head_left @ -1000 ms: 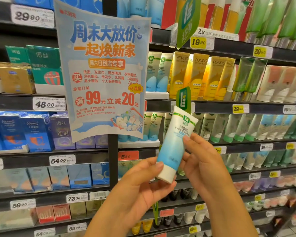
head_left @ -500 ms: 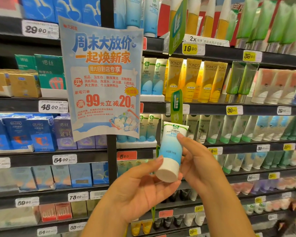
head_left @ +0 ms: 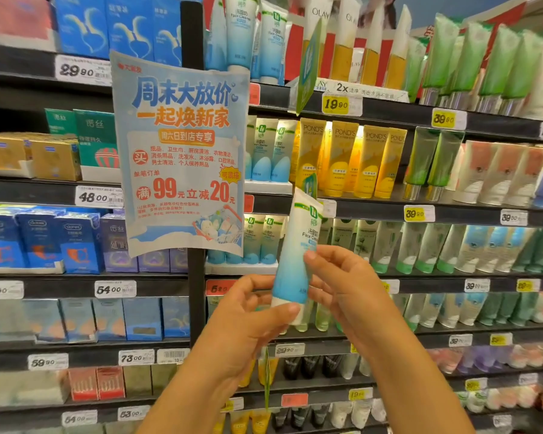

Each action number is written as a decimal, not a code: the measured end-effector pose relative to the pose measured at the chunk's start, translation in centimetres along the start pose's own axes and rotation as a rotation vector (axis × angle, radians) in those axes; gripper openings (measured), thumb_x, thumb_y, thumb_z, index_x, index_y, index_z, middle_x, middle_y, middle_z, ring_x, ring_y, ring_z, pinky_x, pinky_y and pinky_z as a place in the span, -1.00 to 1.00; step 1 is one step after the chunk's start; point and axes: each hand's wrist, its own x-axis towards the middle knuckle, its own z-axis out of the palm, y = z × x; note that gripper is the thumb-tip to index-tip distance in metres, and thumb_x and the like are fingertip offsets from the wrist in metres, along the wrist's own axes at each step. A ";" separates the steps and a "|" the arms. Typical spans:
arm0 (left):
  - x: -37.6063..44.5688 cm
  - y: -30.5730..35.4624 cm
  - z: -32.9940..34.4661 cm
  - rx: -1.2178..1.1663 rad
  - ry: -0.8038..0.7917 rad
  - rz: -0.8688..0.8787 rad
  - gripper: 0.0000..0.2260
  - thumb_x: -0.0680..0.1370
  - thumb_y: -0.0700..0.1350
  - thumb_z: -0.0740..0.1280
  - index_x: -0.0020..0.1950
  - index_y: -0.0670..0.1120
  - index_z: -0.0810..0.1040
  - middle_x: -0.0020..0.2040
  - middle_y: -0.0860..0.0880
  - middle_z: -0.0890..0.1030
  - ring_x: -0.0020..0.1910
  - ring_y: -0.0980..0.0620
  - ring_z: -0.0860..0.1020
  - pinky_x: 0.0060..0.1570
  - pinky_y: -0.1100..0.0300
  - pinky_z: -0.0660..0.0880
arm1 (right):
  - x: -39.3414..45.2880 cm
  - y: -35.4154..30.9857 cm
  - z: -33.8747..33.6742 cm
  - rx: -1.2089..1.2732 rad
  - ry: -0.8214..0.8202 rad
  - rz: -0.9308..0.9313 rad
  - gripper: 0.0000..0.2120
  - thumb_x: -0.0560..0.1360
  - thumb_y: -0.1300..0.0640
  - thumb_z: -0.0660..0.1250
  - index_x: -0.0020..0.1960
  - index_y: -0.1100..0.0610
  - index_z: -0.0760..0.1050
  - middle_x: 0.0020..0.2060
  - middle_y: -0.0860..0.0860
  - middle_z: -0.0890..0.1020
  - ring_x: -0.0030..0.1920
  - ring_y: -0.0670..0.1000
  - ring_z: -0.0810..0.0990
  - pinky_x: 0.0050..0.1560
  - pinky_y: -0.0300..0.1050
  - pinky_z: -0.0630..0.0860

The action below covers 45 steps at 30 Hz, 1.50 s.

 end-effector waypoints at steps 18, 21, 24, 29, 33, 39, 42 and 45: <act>4.7 9.3 1.4 0.058 -0.018 0.333 -0.53 0.18 -0.14 0.49 0.08 -0.12 0.57 0.00 -0.13 0.68 -0.01 -0.04 0.66 -0.13 0.21 0.60 | 5.9 -7.7 4.2 -0.125 -0.105 -0.353 -0.76 0.42 0.20 0.42 -0.01 -0.04 0.45 -0.07 -0.04 0.62 -0.21 -0.24 0.64 -0.33 -0.38 0.51; 6.3 11.5 1.2 0.082 -0.010 0.382 -0.55 0.23 -0.16 0.46 0.10 -0.13 0.56 -0.01 -0.13 0.68 -0.02 -0.04 0.66 -0.12 0.20 0.61 | 7.9 -9.3 5.4 -0.141 -0.111 -0.395 -0.77 0.42 0.19 0.42 -0.02 -0.05 0.45 -0.03 -0.02 0.61 -0.08 -0.13 0.63 -0.24 -0.31 0.56; 8.1 13.9 0.8 0.103 -0.025 0.416 -0.57 0.25 -0.16 0.45 0.11 -0.14 0.54 -0.09 -0.08 0.70 -0.05 -0.01 0.67 -0.15 0.23 0.60 | 10.1 -11.0 6.7 -0.144 -0.098 -0.414 -0.79 0.42 0.20 0.42 -0.02 -0.01 0.48 -0.03 0.04 0.63 -0.02 -0.01 0.64 -0.08 -0.14 0.60; 11.5 18.1 0.4 0.253 -0.034 0.494 -0.72 0.40 -0.19 0.43 0.09 -0.15 0.54 -0.11 -0.07 0.69 -0.09 0.04 0.67 -0.05 0.20 0.60 | 13.9 -13.8 8.3 -0.089 -0.081 -0.439 -0.88 0.43 0.23 0.40 -0.03 0.16 0.56 -0.20 0.05 0.69 -0.18 -0.01 0.69 -0.15 -0.11 0.64; 14.4 21.3 0.5 0.363 -0.004 0.567 -0.71 0.47 -0.10 0.39 0.17 -0.14 0.52 -0.03 -0.11 0.66 -0.04 0.03 0.64 0.03 0.13 0.59 | 17.1 -15.5 9.2 -0.031 -0.090 -0.473 -0.92 0.45 0.22 0.38 -0.06 0.20 0.56 -0.16 0.13 0.69 -0.21 0.04 0.69 -0.27 -0.14 0.62; 19.0 25.5 1.3 0.557 0.243 0.737 -0.68 0.54 -0.07 0.33 0.25 -0.15 0.46 0.12 -0.14 0.58 0.06 -0.06 0.58 0.11 -0.02 0.54 | 21.9 -16.5 10.9 0.012 0.012 -0.597 -0.86 0.48 0.27 0.35 0.04 0.24 0.53 -0.12 0.11 0.66 -0.17 -0.01 0.66 -0.12 -0.14 0.62; 20.9 26.3 1.8 0.729 0.303 0.809 -0.62 0.56 -0.05 0.29 0.35 -0.11 0.39 0.24 -0.10 0.52 0.18 -0.02 0.52 0.15 0.15 0.44 | 24.3 -16.9 11.3 -0.064 0.142 -0.657 -0.71 0.49 0.26 0.35 0.19 0.28 0.46 -0.01 0.13 0.63 -0.14 -0.04 0.62 -0.25 -0.32 0.57; 22.7 26.5 2.0 0.875 0.350 0.856 -0.56 0.57 -0.03 0.25 0.41 -0.13 0.29 0.33 -0.12 0.44 0.29 -0.04 0.42 0.19 0.17 0.34 | 26.4 -17.3 11.4 -0.172 0.270 -0.712 -0.68 0.47 0.25 0.37 0.20 0.29 0.47 0.07 0.17 0.61 0.04 0.10 0.61 0.07 0.02 0.57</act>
